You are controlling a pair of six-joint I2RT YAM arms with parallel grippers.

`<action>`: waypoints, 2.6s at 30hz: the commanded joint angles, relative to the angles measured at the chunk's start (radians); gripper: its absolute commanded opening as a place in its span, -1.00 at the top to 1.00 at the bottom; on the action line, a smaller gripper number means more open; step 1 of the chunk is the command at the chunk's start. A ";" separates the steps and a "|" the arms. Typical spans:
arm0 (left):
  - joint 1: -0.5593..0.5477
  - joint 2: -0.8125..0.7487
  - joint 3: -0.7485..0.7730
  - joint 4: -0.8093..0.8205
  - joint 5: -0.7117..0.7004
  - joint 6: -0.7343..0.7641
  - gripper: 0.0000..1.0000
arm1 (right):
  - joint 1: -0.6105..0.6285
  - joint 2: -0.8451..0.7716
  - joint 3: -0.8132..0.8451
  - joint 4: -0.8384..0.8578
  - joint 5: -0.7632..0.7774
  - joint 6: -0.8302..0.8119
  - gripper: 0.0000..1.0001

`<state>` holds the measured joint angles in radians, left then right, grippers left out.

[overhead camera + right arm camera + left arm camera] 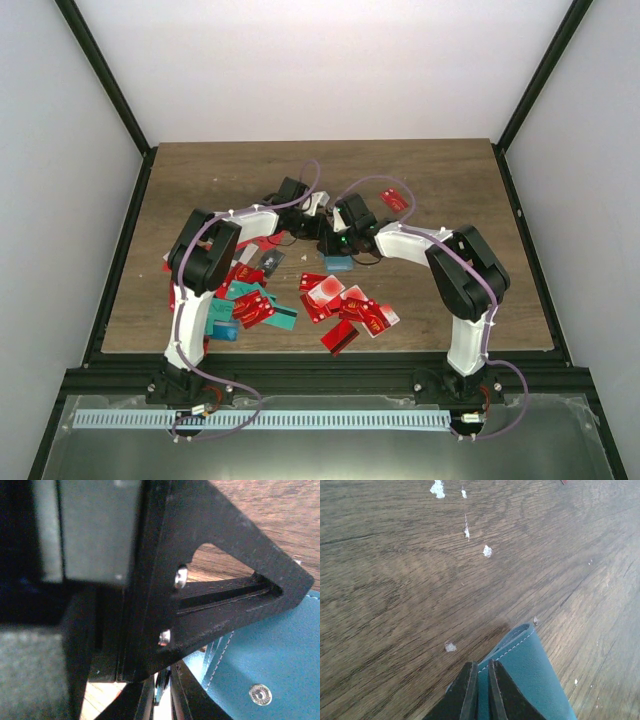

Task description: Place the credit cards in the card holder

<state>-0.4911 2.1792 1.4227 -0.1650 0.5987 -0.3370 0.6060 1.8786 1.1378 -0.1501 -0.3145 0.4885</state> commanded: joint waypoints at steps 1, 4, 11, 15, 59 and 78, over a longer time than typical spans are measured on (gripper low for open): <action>-0.009 -0.018 -0.012 -0.024 0.019 0.007 0.81 | 0.001 -0.007 0.062 0.034 0.044 0.001 0.78; -0.009 -0.019 -0.013 -0.024 0.018 0.007 0.81 | 0.001 -0.019 0.060 0.031 0.050 -0.001 0.89; -0.009 -0.020 -0.014 -0.024 0.013 0.007 0.82 | 0.001 -0.032 0.054 0.002 0.079 -0.004 0.99; -0.011 -0.022 -0.015 -0.035 -0.015 0.010 0.82 | 0.001 -0.068 0.036 -0.028 0.114 0.000 0.99; -0.053 -0.068 -0.012 -0.094 -0.100 0.061 0.83 | -0.117 -0.064 -0.185 0.059 0.073 -0.003 0.95; -0.118 -0.176 -0.091 -0.164 -0.155 0.076 0.83 | -0.130 -0.070 -0.222 0.107 0.037 0.001 0.96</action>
<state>-0.5930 1.9846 1.3529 -0.2901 0.4679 -0.2825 0.4931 1.8103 0.9394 0.0055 -0.3096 0.4900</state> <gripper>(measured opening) 0.087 0.044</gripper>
